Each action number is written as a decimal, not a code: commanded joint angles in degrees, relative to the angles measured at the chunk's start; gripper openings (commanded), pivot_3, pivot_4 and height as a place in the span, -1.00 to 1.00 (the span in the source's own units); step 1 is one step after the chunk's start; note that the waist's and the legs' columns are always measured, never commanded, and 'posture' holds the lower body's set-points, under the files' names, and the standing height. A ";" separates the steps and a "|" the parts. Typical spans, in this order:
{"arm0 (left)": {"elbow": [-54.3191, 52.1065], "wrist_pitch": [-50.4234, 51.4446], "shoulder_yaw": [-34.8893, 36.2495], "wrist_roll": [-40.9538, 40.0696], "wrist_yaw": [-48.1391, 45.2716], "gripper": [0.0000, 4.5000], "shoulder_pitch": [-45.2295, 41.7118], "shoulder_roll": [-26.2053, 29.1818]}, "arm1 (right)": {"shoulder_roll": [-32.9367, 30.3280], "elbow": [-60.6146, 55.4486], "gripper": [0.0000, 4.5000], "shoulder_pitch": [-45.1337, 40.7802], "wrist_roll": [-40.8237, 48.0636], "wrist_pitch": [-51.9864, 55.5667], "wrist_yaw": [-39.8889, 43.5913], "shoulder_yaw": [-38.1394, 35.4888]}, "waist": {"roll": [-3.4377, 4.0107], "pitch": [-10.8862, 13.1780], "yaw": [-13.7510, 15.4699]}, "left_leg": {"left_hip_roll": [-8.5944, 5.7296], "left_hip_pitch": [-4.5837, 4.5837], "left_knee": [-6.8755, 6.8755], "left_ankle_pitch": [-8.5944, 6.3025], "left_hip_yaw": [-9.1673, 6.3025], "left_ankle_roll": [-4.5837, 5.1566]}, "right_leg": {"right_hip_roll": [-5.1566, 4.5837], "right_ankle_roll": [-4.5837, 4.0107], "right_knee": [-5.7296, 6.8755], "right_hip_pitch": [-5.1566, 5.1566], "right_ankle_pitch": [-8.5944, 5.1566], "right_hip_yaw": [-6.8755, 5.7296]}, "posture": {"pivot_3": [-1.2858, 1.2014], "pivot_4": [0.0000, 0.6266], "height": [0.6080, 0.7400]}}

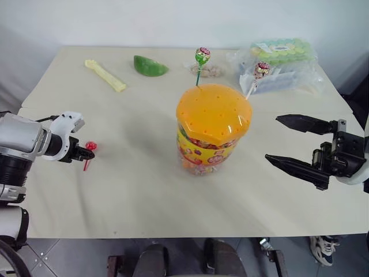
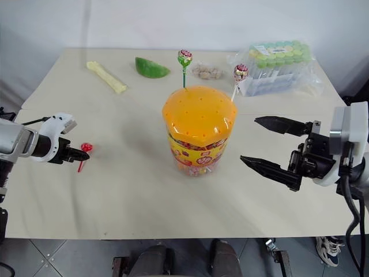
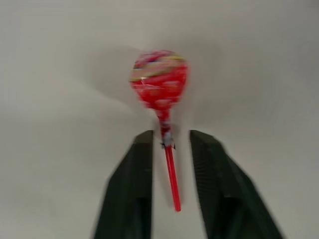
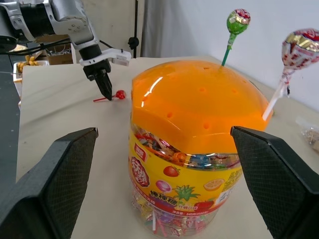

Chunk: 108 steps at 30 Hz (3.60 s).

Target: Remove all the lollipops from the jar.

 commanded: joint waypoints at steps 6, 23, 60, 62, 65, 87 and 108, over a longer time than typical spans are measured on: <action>-7.81 1.71 -2.58 -1.05 -4.50 0.92 -5.62 5.83 | -0.29 1.61 1.00 -1.88 -0.99 -1.08 1.70 -0.75 | -0.03 0.02 0.04 | 0.00 0.00 0.00 0.00 0.01 0.00 | 0.00 0.00 0.01 -0.01 0.00 0.02 | 0.03 -0.52 1.00; 1.49 -47.55 18.51 -12.89 -21.50 0.99 -13.54 -21.18 | -1.56 1.20 1.00 -2.50 -0.01 0.50 0.61 -7.79 | -0.11 0.07 -0.06 | 0.00 0.01 0.08 0.00 0.13 0.00 | -0.01 0.00 0.04 -0.02 0.00 0.04 | 0.03 -0.52 1.00; 44.67 -71.78 18.58 -2.09 -28.18 -0.99 -37.80 -41.69 | 2.40 -8.29 1.00 9.86 2.83 -0.43 -8.71 -16.80 | -0.14 0.09 0.15 | -0.03 -0.02 0.10 -0.04 0.18 0.08 | -0.01 0.09 -0.04 -0.01 0.05 0.06 | 0.03 -0.52 1.00; 43.80 -71.41 18.96 -2.42 -28.62 -0.99 -38.54 -41.48 | 2.17 -8.04 1.00 9.52 2.79 -0.51 -8.51 -16.52 | -0.14 0.09 0.11 | -0.03 -0.02 0.09 -0.04 0.18 0.08 | -0.01 0.09 -0.04 -0.01 0.05 0.06 | 0.03 -0.52 1.00; 42.78 -71.04 19.41 -2.29 -28.02 -0.99 -40.12 -41.24 | 1.73 -7.73 1.00 8.90 2.90 -0.43 -8.31 -16.30 | -0.14 0.09 0.10 | -0.03 -0.02 0.09 -0.04 0.18 0.08 | -0.01 0.09 -0.04 -0.01 0.05 0.06 | 0.03 -0.52 1.00; 30.28 -33.31 7.02 14.87 -12.71 -0.99 -35.04 -18.32 | 1.41 -1.90 1.00 3.26 0.64 -1.45 -2.91 -8.93 | -0.18 0.11 0.00 | 0.00 -0.02 0.01 -0.04 0.25 0.08 | 0.02 0.09 -0.04 -0.09 0.05 0.14 | 0.03 -0.52 1.00; -23.23 1.98 6.51 -2.79 -14.94 -0.99 12.68 5.97 | 0.33 3.14 1.00 -4.02 -0.78 -0.32 0.03 -2.69 | -0.33 0.21 -0.12 | 0.08 0.05 0.09 -0.08 0.43 0.05 | 0.05 0.05 0.16 -0.20 0.03 0.43 | 0.03 -0.52 1.00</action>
